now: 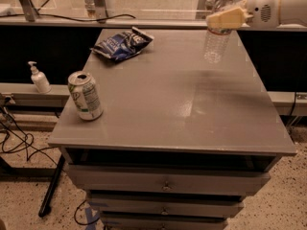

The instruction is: Move water bottle near blue chip bag

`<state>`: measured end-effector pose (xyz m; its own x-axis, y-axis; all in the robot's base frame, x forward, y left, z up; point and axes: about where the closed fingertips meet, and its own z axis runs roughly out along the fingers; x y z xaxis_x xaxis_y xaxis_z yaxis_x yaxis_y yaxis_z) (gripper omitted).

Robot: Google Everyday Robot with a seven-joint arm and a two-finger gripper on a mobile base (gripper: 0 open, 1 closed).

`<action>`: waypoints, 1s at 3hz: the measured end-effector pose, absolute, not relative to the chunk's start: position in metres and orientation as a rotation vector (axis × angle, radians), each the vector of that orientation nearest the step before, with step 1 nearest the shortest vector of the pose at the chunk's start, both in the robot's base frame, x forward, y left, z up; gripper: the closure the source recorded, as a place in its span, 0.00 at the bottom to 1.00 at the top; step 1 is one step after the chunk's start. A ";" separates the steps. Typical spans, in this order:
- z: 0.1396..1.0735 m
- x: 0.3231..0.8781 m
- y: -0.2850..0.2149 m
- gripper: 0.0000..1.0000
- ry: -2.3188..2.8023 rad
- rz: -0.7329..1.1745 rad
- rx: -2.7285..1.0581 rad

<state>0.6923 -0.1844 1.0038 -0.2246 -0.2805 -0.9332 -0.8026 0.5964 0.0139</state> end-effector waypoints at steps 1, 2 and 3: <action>0.981 0.723 -0.129 1.00 1.785 0.697 -0.950; 0.979 0.742 -0.088 1.00 1.758 0.737 -0.980; 0.985 0.755 -0.049 1.00 1.717 0.769 -1.014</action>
Offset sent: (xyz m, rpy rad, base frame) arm 0.0755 0.1432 -0.0209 0.0384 0.0195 0.1646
